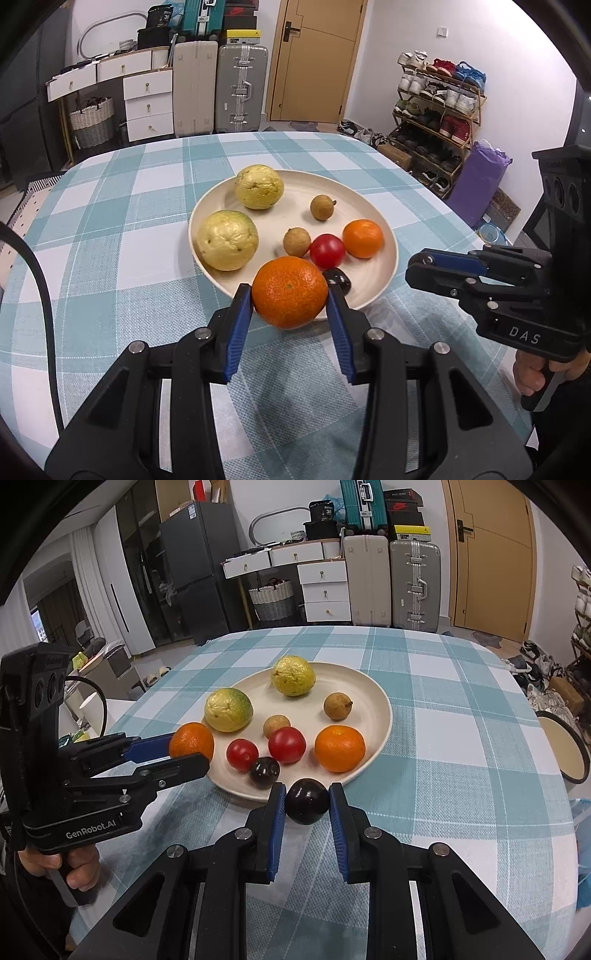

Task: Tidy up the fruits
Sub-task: 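Carry the orange and the plum onto the plate and open both grippers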

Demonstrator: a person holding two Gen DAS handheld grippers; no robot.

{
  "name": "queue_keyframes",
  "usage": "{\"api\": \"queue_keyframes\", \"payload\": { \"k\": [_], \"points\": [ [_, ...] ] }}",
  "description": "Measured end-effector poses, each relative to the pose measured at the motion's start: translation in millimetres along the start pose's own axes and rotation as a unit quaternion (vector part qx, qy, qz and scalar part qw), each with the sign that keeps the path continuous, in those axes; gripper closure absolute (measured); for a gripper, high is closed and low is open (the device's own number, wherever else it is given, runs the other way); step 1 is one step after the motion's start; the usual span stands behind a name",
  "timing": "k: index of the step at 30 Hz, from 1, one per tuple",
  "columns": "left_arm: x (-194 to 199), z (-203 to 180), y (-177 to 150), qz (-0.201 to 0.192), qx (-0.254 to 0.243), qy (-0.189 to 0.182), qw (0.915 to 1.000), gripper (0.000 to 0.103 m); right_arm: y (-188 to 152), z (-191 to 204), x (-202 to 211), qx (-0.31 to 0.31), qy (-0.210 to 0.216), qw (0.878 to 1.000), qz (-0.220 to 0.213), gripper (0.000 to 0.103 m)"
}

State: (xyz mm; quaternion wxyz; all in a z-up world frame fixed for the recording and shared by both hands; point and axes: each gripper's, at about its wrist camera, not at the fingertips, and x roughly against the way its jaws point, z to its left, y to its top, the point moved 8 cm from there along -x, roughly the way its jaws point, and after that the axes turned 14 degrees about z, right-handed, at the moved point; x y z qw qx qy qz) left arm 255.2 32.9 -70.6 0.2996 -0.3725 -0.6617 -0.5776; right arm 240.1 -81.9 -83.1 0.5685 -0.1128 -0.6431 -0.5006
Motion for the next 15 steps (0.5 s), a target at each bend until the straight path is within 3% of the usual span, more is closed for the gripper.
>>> {"api": "queue_keyframes", "payload": {
  "k": [15],
  "points": [
    [-14.9,22.6,14.1,0.01,0.014,0.018,0.9997,0.065,13.6,-19.8,2.0,-0.013,0.01,1.0,-0.02,0.079]
  ]
}}
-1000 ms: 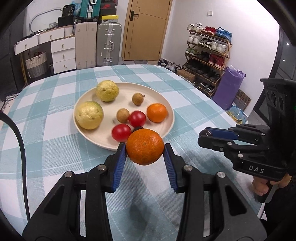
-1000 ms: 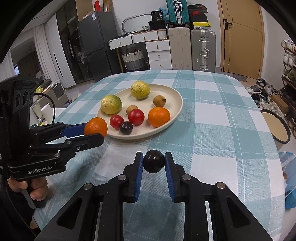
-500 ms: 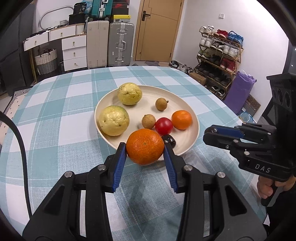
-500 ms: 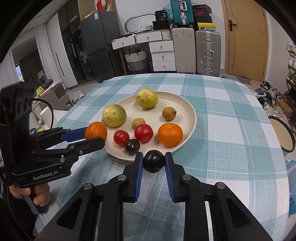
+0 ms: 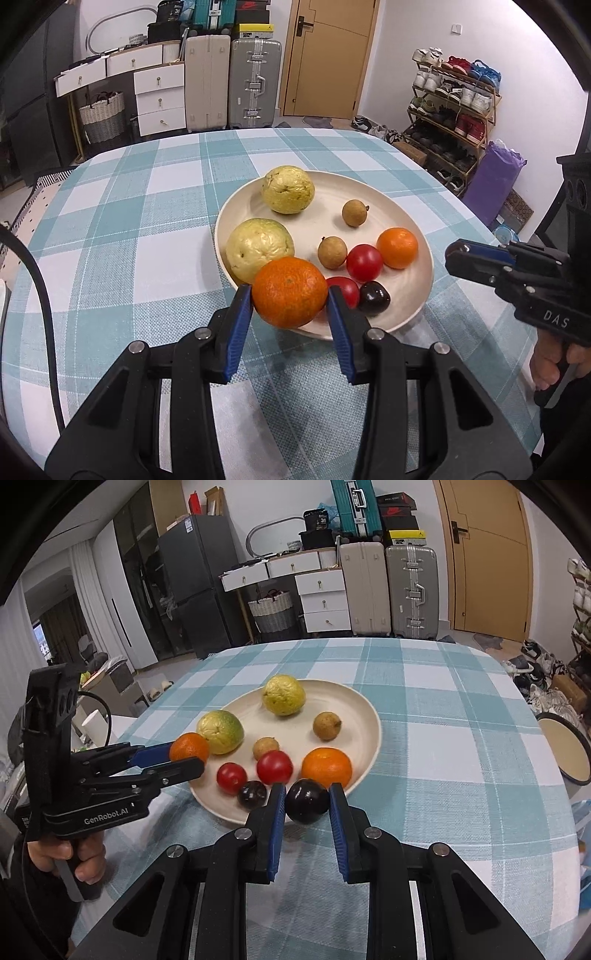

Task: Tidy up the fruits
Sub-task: 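Carry the orange and the plum onto the plate and open both grippers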

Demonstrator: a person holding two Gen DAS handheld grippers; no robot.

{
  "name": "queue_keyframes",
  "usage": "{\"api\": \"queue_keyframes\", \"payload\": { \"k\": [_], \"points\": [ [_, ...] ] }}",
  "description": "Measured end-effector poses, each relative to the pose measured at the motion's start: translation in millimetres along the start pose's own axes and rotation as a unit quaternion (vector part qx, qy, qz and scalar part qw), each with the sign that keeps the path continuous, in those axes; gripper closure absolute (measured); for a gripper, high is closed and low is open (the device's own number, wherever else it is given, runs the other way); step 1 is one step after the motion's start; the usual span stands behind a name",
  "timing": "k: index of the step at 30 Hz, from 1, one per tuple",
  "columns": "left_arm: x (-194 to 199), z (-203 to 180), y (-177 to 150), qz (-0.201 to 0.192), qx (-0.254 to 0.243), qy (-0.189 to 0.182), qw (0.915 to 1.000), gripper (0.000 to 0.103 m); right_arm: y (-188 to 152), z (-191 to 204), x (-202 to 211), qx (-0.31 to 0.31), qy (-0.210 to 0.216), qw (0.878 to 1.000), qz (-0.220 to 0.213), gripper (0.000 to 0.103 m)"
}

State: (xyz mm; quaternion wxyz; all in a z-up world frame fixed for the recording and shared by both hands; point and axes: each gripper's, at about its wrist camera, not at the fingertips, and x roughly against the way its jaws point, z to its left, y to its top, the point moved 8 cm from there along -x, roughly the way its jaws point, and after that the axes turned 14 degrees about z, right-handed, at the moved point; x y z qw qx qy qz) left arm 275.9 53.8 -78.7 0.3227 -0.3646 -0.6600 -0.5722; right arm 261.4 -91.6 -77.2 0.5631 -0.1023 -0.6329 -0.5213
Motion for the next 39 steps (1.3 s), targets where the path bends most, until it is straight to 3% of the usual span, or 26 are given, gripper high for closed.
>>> {"api": "queue_keyframes", "payload": {
  "k": [21,27,32,34,39],
  "points": [
    [-8.4,5.7,6.7,-0.008,-0.01,0.019,0.9997,0.065,10.0,21.7,-30.1,0.025,-0.004,0.999,0.028,0.079],
    [0.6,3.8,1.9,-0.014,-0.004,0.004,0.9999,0.062,7.2,18.8,-17.8,0.025,-0.019,0.999,0.011,0.053],
    [24.0,-3.7,-3.6,-0.052,-0.015,0.019,0.9984,0.04,-0.3,13.1,1.7,0.027,-0.029,0.999,-0.013,0.026],
    [36.4,-7.4,-6.7,-0.07,-0.021,0.025,0.997,0.022,-3.8,10.0,7.0,0.023,-0.029,0.999,-0.018,0.019],
    [62.3,-14.0,-20.8,-0.098,-0.026,0.027,0.9945,0.014,-12.6,5.2,15.2,0.011,-0.024,0.999,-0.029,0.004]
  ]
}}
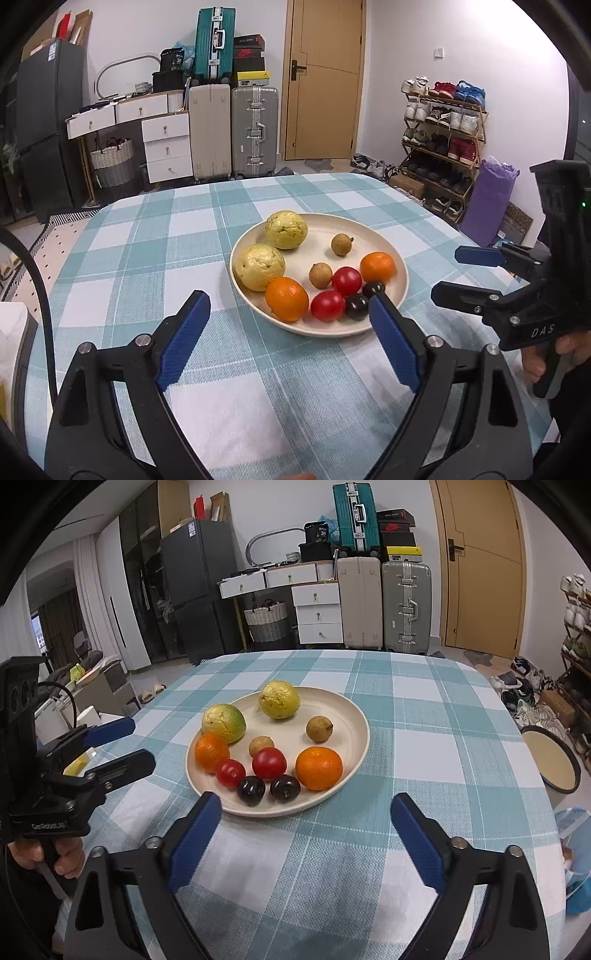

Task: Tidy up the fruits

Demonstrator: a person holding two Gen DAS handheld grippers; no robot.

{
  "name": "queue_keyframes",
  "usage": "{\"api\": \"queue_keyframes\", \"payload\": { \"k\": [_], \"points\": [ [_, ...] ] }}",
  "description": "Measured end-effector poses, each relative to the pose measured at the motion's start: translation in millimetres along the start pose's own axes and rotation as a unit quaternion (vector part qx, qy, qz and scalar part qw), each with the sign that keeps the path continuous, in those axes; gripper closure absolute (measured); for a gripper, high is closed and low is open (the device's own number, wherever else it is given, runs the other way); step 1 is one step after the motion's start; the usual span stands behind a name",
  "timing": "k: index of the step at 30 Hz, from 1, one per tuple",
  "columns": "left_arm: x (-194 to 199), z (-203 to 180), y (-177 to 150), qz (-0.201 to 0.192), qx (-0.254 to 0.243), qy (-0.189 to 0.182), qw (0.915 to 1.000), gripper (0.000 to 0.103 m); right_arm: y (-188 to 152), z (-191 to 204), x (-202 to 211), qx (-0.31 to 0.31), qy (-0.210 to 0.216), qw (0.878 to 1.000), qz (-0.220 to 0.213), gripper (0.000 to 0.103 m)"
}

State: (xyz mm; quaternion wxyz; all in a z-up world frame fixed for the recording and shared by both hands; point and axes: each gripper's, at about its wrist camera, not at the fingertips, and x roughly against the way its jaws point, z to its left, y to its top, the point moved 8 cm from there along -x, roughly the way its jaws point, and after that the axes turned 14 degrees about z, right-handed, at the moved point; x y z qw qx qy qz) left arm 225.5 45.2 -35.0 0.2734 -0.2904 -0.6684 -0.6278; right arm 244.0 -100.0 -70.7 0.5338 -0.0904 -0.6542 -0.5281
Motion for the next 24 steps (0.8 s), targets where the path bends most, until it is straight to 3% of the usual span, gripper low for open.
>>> {"api": "queue_keyframes", "payload": {
  "k": [4,17,24],
  "points": [
    [15.2,-2.9,-9.0,-0.015,0.001,0.005,0.9999,0.001,-5.5,1.7,8.6,-0.004,0.012,1.0,-0.017,0.0],
    [39.5,-14.8,-14.1,-0.062,0.012,0.004,0.998,0.001,-17.1,8.8,23.0,0.007,0.014,0.999,-0.05,0.0],
    [30.8,-14.2,-14.3,-0.063,0.018,0.011,0.9978,0.001,-18.1,4.5,24.7,-0.002,0.015,0.998,-0.066,0.0]
  ]
}}
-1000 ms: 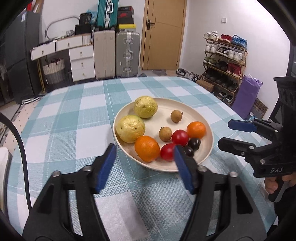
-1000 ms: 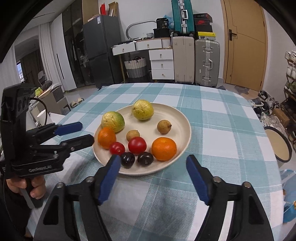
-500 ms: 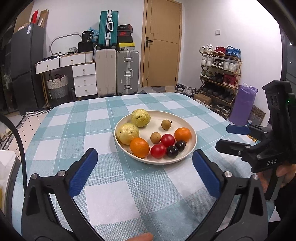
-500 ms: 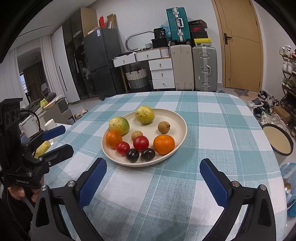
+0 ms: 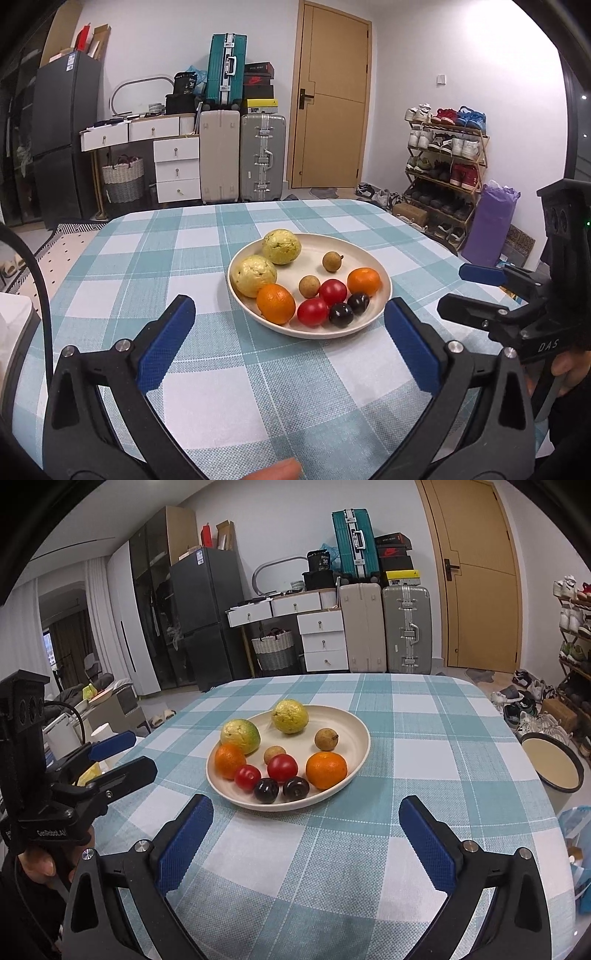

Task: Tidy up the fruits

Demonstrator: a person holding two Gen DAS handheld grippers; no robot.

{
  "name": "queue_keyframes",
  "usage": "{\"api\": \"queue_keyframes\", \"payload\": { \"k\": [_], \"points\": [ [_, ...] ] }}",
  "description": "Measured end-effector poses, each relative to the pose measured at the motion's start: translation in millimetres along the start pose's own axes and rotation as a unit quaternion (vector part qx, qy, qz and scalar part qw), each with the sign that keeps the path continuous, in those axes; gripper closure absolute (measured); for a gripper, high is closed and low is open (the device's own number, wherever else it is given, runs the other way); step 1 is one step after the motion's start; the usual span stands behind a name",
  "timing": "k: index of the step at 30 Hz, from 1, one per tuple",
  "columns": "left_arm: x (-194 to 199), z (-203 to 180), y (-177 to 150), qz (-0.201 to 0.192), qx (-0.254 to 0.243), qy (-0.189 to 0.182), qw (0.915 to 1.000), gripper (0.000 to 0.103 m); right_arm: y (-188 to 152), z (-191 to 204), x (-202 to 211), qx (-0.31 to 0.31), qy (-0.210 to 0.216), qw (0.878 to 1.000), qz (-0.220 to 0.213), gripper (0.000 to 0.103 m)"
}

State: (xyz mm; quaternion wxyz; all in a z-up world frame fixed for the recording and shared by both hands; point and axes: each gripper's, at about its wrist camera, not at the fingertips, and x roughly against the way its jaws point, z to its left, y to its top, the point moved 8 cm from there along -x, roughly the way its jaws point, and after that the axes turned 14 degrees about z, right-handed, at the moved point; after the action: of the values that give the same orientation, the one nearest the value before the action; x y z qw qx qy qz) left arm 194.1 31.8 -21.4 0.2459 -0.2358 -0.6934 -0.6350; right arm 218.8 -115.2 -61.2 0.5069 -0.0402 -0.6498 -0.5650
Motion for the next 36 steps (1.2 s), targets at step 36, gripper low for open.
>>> {"api": "queue_keyframes", "payload": {
  "k": [36],
  "points": [
    [-0.6,-1.0,-1.3,-0.014,0.002,-0.009,0.9999,0.001,4.0,4.6,20.0,0.016,-0.01,0.998,-0.053,0.0]
  ]
}}
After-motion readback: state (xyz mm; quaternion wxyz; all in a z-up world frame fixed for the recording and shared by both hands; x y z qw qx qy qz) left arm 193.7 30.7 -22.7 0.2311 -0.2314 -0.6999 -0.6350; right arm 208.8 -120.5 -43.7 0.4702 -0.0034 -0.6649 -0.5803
